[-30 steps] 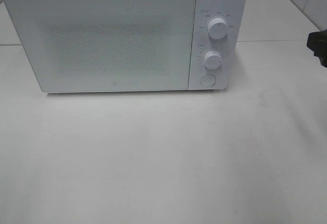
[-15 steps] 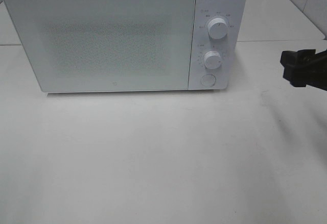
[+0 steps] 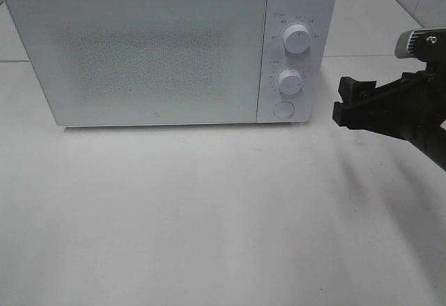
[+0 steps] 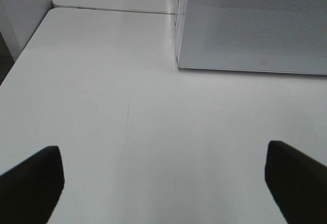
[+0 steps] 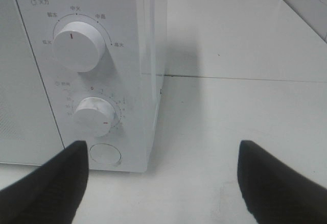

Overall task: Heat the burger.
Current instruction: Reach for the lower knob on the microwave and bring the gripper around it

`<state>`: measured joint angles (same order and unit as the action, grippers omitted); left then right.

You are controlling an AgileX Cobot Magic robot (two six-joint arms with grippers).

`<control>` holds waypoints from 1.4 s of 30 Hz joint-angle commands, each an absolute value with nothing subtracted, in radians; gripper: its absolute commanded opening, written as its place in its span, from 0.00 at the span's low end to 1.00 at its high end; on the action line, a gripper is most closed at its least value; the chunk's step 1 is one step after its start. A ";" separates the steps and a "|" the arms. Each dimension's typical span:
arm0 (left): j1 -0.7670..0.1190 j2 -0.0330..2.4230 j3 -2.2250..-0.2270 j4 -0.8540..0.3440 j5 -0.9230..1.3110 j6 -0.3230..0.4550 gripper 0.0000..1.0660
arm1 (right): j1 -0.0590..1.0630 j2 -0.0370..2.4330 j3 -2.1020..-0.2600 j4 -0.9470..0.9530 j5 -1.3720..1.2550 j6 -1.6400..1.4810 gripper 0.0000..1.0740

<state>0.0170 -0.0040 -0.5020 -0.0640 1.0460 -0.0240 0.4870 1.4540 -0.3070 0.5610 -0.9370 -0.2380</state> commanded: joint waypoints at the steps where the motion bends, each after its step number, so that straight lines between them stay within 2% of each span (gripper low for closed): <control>1: 0.018 -0.030 -0.501 -0.068 1.037 -0.023 0.94 | 0.576 1.491 -0.309 0.696 -1.040 -0.278 0.71; 7: 0.018 -0.030 -0.501 -0.068 1.037 -0.023 0.94 | 0.675 1.549 -0.313 0.802 -1.133 -0.287 0.71; 15: 0.018 -0.030 -0.501 -0.068 1.037 -0.023 0.94 | 0.750 1.638 -0.389 0.880 -1.140 -0.335 0.71; 42: 0.018 -0.026 -0.501 -0.068 1.037 -0.023 0.94 | 0.744 1.910 -0.647 0.876 -1.172 -0.326 0.71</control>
<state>0.0170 -0.0040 -0.5020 -0.0640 1.0460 -0.0240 0.7490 1.8960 -0.6220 0.8840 -1.1680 -0.3210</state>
